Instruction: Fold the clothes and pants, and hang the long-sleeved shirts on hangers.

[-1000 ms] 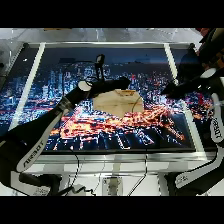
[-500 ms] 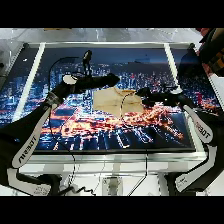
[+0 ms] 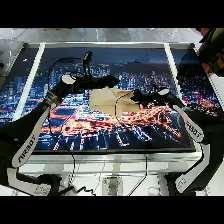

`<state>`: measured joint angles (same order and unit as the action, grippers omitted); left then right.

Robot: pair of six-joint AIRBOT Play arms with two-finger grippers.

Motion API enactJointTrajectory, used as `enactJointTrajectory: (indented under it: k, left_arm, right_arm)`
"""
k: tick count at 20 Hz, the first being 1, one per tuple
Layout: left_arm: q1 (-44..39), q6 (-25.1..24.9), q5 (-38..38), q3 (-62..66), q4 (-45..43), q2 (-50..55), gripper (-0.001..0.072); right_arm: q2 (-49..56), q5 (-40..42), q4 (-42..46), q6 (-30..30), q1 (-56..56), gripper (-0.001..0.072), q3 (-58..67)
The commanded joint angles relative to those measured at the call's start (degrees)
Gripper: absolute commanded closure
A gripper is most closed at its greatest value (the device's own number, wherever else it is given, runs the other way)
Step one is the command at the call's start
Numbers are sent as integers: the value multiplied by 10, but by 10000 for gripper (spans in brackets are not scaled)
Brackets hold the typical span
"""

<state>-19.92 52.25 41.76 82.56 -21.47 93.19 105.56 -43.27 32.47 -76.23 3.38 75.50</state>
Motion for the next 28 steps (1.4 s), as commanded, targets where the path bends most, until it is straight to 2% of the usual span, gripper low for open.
enactJointTrajectory:
  k: [1,3,6,9,12,15,17,20,21,22,23,24,26,27,28]
  left_arm:
    - [22,-11,37,0,0,-8,9]
    - [41,-51,64,0,0,-28,9]
    - [56,-123,99,0,0,-73,9]
    - [66,-152,101,0,-28,-137,14]
    - [75,-140,100,0,-170,-204,16]
    - [84,-94,100,0,-285,-261,16]
    - [89,-94,99,0,-304,-288,16]
    - [90,-94,99,0,-304,-305,16]
    - [90,-94,99,0,-304,-306,15]
    - [90,-94,99,0,-304,-306,16]
    - [90,-94,99,0,-304,-306,16]
    - [90,-94,99,0,-304,-306,16]
    - [90,-94,99,0,-304,-306,15]
    - [90,-94,99,0,-304,-306,16]
    - [90,-94,99,0,-304,-306,15]
  right_arm:
    - [-23,-50,196,-33,-26,706,63]
    - [-60,-74,309,-94,-64,706,88]
    - [-123,-127,435,-152,-139,706,98]
    - [-182,-199,554,-228,-229,705,98]
    - [-233,-268,610,-283,-336,705,98]
    - [-278,-338,655,-297,-446,705,98]
    - [-302,-381,674,-346,-513,705,98]
    - [-322,-432,669,-384,-582,703,98]
    - [-323,-451,667,-386,-596,629,98]
    - [-323,-470,667,-386,-605,411,98]
    - [-323,-483,667,-383,-612,140,98]
    - [-323,-489,667,-374,-614,27,98]
    - [-323,-484,663,-366,-609,33,98]
    - [-323,-477,663,-366,-603,62,98]
    - [-322,-464,662,-366,-592,183,98]
